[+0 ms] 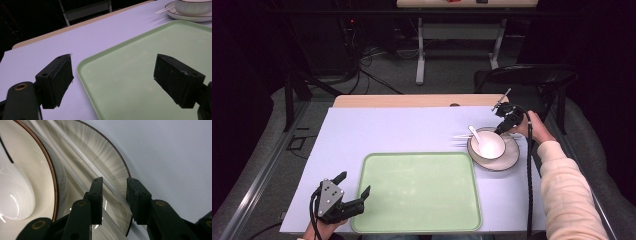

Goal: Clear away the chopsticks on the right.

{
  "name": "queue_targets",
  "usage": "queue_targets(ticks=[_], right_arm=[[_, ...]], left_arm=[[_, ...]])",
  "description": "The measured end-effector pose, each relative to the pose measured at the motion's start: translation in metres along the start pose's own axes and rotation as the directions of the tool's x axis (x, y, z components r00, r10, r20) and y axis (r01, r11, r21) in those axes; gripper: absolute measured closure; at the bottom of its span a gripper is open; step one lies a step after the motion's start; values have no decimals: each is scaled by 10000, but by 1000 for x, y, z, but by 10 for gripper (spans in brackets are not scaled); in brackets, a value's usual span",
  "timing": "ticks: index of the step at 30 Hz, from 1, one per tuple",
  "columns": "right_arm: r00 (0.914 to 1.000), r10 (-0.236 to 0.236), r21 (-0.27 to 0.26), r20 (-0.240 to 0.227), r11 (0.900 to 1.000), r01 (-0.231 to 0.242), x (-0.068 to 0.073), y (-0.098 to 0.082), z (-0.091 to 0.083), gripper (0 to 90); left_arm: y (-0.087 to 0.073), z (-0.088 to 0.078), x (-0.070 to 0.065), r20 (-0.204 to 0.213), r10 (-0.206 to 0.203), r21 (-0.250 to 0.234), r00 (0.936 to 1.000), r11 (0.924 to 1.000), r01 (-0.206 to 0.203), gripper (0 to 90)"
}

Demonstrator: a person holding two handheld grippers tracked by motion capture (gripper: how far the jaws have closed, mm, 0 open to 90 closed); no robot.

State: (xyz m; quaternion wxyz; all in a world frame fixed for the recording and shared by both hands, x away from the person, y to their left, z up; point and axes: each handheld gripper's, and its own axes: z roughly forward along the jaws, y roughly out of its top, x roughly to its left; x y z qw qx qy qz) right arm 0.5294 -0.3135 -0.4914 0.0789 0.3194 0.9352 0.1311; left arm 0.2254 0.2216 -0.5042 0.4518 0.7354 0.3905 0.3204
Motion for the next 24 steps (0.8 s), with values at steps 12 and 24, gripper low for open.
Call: queue_targets(ticks=[12, 24], right_arm=[[9972, -694, 58, 293, 9976, 692, 6, -2, 8, 696], [9925, -1146, 43, 414, 9934, 1145, 6, -2, 12, 738]], left_arm=[[0, 0, 0, -26, -23, -7, 10000, 10000, 23, 155], [0, 0, 0, -44, -6, 16, 10000, 10000, 6, 155]])
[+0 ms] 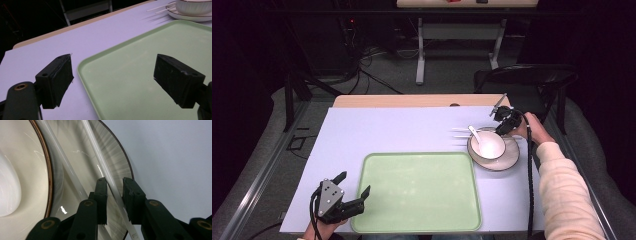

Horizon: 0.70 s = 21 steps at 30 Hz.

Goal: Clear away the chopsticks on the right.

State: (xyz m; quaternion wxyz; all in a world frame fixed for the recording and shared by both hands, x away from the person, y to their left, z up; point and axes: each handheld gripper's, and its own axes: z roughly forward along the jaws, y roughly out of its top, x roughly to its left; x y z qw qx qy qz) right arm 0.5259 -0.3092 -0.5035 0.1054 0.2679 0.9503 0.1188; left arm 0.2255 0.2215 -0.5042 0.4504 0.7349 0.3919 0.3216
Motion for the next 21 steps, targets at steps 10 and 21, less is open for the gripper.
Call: queue_targets(ticks=[10, 21], right_arm=[[9989, -432, -96, 176, 9990, 433, 1, 1, 1, 814], [9965, -641, -311, 537, 9973, 659, 2, 4, -11, 837]], left_arm=[[0, 0, 0, -34, -24, 10, 10000, 10000, 24, 155], [0, 0, 0, -31, -12, 6, 10000, 10000, 12, 155]])
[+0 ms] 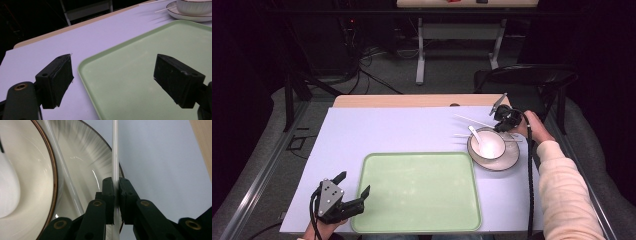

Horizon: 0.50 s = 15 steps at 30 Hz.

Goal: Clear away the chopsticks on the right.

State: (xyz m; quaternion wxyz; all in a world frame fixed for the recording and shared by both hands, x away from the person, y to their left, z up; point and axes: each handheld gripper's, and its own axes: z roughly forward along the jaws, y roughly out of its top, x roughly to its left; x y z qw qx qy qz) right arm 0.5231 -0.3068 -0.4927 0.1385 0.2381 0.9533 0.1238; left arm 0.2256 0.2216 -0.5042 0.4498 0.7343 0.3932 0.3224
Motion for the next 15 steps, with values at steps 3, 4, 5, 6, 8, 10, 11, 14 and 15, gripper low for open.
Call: queue_targets(ticks=[3, 4, 5, 6, 8, 10, 11, 14, 15], right_arm=[[9999, 143, -168, 80, 9998, -142, 2, 1, -7, 837], [9998, 207, -266, 62, 9994, -205, 2, 2, -10, 837], [9997, 176, -226, 156, 9996, -172, 2, 3, -14, 837], [9995, 251, -332, 187, 9991, -245, 3, 3, -17, 837], [9987, 440, -363, 272, 9984, -430, 5, 5, -25, 837], [9982, 461, -431, 381, 9981, -445, 6, 7, -33, 837], [9968, 694, -521, 396, 9964, -673, 7, 7, -36, 837], [9936, 977, -617, 565, 9936, -941, 10, 10, -48, 838], [9933, 1008, -686, 568, 9929, -969, 10, 11, -52, 839]], left_arm=[[0, 0, 0, 2, -13, -6, 10000, 10000, 13, 155], [0, 0, 0, 12, 14, 0, 10000, 10000, -14, 155], [0, 0, 0, 8, 18, 4, 10000, 10000, -18, 155], [0, 0, 0, 2, 15, 0, 10000, 10000, -15, 155], [0, 0, 0, -6, 15, -18, 10000, 10000, -15, 155], [0, 0, -1, 2, 22, -2, 10000, 10000, -22, 155], [0, 1, -1, -5, 10, -27, 10000, 10000, -10, 155], [0, 1, -1, -10, 8, -31, 10000, 10000, -8, 155], [0, 0, -1, -13, 6, -30, 10000, 10000, -6, 155]])
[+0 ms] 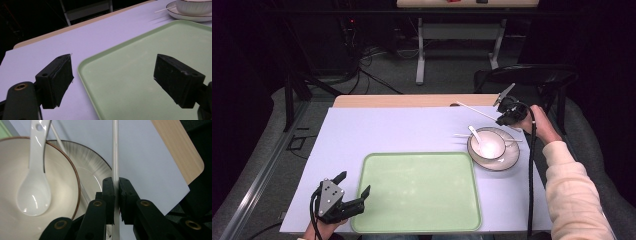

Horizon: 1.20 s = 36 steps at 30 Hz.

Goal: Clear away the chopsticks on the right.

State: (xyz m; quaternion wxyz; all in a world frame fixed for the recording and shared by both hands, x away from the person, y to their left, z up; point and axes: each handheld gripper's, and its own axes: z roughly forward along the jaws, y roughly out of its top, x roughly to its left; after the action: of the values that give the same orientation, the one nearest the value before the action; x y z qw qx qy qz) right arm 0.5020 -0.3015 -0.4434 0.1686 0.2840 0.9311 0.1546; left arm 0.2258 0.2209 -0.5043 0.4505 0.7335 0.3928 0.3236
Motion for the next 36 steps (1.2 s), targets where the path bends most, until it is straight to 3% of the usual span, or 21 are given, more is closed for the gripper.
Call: queue_targets(ticks=[9, 19, 25, 36], right_arm=[[9953, 944, -501, 199, 9944, -933, 17, 3, -32, 838], [9864, 1628, -635, -205, 9844, -1638, 50, 6, -64, 839], [9833, 1815, -484, -153, 9821, -1820, 75, 10, -71, 839], [9849, 1653, -246, -513, 9857, -1667, 115, 8, -70, 839]], left_arm=[[0, 0, 0, 10, 9, 8, 10000, 10000, -9, 155], [0, 0, 0, -16, 4, 0, 10000, 10000, -4, 155], [0, 0, 0, -14, 0, -2, 10000, 10000, 0, 155], [0, 0, 0, -26, 2, -5, 10000, 10000, -2, 155]])
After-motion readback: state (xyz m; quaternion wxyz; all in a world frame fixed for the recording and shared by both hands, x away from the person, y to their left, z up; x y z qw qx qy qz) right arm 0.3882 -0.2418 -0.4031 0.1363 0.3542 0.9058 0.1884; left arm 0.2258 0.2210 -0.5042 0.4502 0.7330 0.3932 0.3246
